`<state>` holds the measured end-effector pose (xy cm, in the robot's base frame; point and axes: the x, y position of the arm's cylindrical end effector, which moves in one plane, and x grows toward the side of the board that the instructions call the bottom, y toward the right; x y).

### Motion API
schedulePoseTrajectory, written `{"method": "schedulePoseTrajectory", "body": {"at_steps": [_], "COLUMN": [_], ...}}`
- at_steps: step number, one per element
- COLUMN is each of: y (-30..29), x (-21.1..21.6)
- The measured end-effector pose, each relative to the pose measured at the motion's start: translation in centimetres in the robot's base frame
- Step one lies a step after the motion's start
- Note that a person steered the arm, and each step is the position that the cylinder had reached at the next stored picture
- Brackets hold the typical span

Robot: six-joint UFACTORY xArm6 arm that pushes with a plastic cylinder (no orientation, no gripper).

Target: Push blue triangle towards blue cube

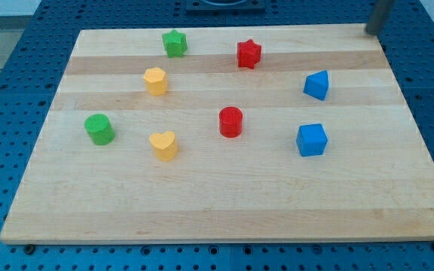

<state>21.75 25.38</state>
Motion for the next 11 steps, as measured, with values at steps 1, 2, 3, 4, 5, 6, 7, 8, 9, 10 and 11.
{"method": "schedulePoseTrajectory", "body": {"at_steps": [1, 2, 3, 4, 5, 6, 7, 8, 9, 10, 11], "y": [-4.2, -7.2, -8.2, -8.2, -8.5, -8.8, -8.8, -11.7, -12.9, -14.4, -16.0], "x": [6.2, 8.2, 11.2, 15.1, 15.4, 17.0, 18.2, 19.5, 19.4, 19.4, 19.4]}}
